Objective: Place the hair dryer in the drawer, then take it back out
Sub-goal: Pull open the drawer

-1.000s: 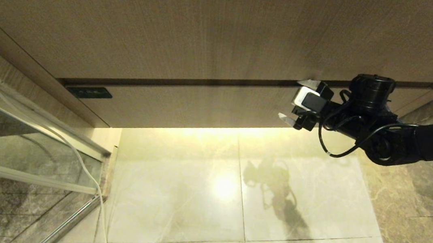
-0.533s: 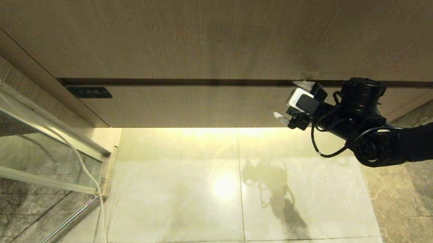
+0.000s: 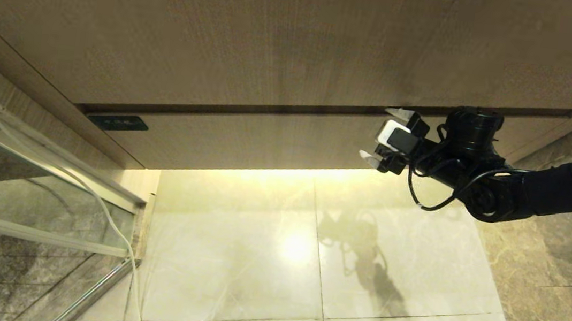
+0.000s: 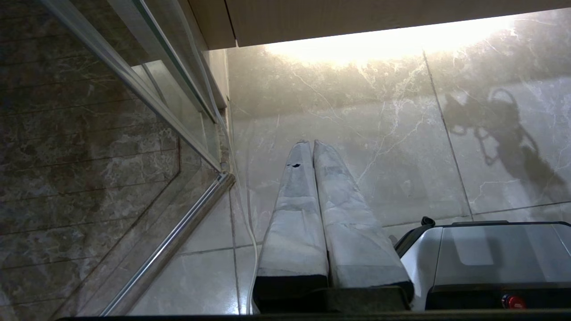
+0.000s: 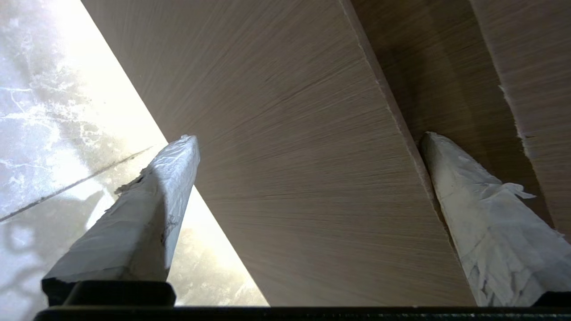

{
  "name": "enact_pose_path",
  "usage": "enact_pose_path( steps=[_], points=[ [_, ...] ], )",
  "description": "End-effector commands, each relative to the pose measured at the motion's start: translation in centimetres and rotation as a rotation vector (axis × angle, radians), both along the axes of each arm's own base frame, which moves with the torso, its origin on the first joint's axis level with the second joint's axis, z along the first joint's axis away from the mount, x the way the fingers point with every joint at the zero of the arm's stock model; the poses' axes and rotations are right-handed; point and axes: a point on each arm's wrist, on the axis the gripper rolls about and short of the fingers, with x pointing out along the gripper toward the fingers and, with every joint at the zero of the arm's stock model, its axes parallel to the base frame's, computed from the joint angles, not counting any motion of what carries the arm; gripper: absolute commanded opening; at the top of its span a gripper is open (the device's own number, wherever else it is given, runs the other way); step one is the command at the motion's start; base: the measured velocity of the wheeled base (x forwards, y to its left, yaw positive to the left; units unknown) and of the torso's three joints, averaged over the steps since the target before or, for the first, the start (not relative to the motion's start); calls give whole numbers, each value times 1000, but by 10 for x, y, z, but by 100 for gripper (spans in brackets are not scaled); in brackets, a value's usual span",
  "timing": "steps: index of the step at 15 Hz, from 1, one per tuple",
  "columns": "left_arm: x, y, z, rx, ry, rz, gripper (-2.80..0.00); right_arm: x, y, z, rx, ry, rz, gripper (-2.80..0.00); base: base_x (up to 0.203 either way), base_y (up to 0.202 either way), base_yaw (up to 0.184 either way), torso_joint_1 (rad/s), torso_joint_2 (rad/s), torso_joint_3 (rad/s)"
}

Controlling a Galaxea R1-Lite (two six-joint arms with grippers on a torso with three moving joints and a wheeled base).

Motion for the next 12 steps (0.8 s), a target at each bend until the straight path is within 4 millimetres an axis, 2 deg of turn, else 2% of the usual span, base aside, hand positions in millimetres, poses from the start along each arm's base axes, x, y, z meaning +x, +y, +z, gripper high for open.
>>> enact_pose_path(
  steps=[1, 4, 12],
  points=[
    [0, 0, 0, 0, 0, 0, -280, -1, 4, -14, -30, 79, 14, 0, 0, 0, 0, 0, 0, 0],
    [0, 0, 0, 0, 0, 0, -280, -9, 2, -21, -61, 211, 15, 0, 0, 0, 0, 0, 0, 0],
    [0, 0, 0, 0, 1, 0, -280, -18, -2, -21, -62, 259, 7, 0, 0, 0, 0, 0, 0, 0]
  ],
)
